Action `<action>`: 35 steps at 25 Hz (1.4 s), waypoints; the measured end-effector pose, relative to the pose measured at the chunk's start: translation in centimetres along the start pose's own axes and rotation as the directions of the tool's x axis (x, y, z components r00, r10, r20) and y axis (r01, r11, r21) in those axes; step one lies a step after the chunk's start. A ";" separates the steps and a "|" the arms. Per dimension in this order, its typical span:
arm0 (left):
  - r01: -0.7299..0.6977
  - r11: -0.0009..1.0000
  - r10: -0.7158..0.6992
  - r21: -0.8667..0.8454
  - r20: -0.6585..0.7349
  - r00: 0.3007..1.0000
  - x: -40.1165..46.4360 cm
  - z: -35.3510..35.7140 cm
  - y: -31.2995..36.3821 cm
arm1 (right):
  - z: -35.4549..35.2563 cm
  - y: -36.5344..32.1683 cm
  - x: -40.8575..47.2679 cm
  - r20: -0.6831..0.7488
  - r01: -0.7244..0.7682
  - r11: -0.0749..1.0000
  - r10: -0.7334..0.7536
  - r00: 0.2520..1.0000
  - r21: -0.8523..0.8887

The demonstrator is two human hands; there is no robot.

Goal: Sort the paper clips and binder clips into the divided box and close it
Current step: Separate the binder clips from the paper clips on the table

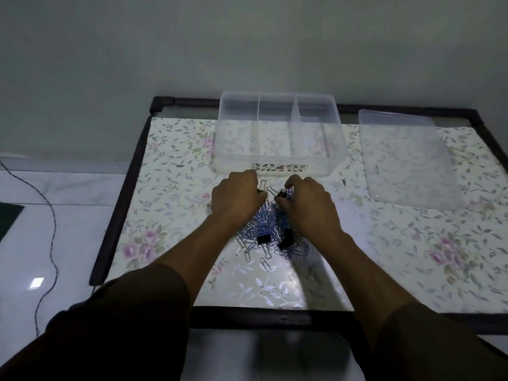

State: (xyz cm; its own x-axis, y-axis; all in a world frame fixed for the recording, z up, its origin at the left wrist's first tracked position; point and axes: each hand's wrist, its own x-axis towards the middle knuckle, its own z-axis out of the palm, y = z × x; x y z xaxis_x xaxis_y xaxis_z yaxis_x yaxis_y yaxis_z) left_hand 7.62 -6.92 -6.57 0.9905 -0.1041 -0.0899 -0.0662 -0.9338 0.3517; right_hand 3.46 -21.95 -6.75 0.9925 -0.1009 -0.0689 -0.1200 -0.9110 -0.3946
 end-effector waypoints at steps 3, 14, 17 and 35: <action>-0.001 1.000 0.001 -0.010 -0.001 1.000 0.4 0.4 0.3 | 1.0 -0.8 0.2 0.030 0.025 0.995 -0.022 0.999 -0.092; 0.457 0.471 -0.080 -0.755 0.479 0.874 -1.3 -3.3 2.4 | -3.5 -0.7 -0.1 0.173 -0.282 0.793 0.224 0.959 0.540; 0.601 0.288 0.007 -0.745 0.629 0.777 -3.1 -2.5 5.9 | -6.6 1.9 -1.5 0.158 -0.303 0.792 0.259 0.953 0.530; 0.651 0.515 0.234 -0.558 0.822 0.519 -6.0 0.9 14.3 | -10.2 12.4 -4.2 0.049 -0.396 0.884 0.420 0.906 -0.250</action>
State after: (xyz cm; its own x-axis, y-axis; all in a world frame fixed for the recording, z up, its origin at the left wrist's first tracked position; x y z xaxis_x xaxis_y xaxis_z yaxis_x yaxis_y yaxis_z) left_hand 0.61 -19.99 -1.81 0.3998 -0.5540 -0.7302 0.6780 -0.3574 0.6423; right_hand -1.95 -36.92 -2.01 0.8480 -0.4546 -0.2727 -0.4934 -0.8648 -0.0927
